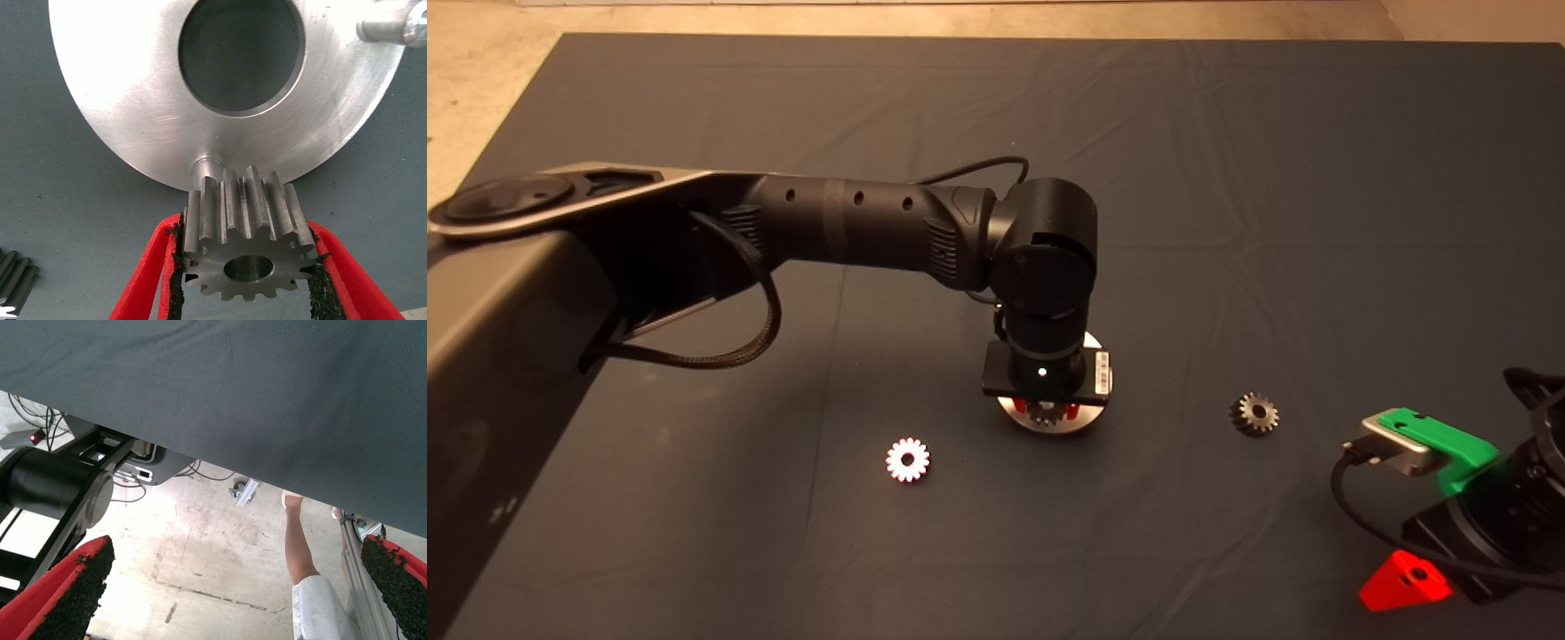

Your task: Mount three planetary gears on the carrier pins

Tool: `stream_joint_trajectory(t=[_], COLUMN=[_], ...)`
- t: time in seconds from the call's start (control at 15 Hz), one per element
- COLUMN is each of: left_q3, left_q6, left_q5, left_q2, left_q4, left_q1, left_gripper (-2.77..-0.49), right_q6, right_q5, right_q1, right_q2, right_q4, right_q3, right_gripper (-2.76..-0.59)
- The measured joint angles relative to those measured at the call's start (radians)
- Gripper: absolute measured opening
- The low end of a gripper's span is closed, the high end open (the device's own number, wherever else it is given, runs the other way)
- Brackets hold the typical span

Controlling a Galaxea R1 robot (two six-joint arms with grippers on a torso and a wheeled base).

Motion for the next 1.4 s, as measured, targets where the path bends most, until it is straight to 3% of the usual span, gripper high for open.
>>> stream_joint_trajectory(t=[0.87, 1.2, 1.4], left_q3=[-0.006, -0.007, -0.007], left_q6=[0.000, 0.000, 0.000], left_q5=[-0.001, 0.019, 0.052], left_q2=[-0.001, 0.000, -0.001], left_q4=[-0.001, -0.001, -0.001], left_q1=[0.003, 0.003, 0.003], left_gripper=[-2.27, -2.27, -2.27], right_q6=[0.000, 0.000, 0.000], right_q5=[0.000, 0.000, 0.000], right_q1=[0.000, 0.000, 0.000], right_q2=[0.000, 0.000, 0.000], right_q4=[0.000, 0.000, 0.000], right_q3=[0.000, 0.000, 0.000], right_gripper=[-0.61, -0.61, -0.61])
